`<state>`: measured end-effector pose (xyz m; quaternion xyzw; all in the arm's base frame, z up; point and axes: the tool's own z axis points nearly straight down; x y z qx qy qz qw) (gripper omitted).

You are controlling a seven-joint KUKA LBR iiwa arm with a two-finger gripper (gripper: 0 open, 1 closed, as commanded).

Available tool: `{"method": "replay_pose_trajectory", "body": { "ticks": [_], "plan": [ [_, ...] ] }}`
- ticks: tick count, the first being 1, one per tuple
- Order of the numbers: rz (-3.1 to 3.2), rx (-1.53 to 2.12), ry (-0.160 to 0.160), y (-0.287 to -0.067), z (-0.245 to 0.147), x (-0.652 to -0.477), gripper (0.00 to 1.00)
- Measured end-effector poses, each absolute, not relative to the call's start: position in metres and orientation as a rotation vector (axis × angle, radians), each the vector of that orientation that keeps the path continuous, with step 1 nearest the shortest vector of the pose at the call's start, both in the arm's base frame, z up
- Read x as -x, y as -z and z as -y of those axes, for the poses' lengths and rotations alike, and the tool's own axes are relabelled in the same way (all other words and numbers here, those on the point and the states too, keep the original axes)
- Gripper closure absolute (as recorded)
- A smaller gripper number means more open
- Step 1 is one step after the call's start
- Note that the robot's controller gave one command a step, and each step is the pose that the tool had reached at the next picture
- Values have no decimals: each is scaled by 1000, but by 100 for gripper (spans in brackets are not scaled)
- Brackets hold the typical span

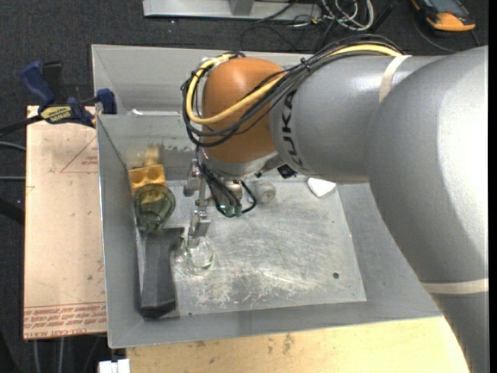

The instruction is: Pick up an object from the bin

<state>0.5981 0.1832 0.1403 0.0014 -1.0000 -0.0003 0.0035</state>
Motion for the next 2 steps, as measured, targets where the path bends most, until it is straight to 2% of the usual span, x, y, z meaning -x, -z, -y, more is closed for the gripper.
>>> {"method": "replay_pose_trajectory", "body": {
  "ticks": [1, 2],
  "plan": [
    [3142, 0, 3, -145, -183, -600, 0],
    [3149, -167, 3, -124, -201, -616, 0]
  ]
}}
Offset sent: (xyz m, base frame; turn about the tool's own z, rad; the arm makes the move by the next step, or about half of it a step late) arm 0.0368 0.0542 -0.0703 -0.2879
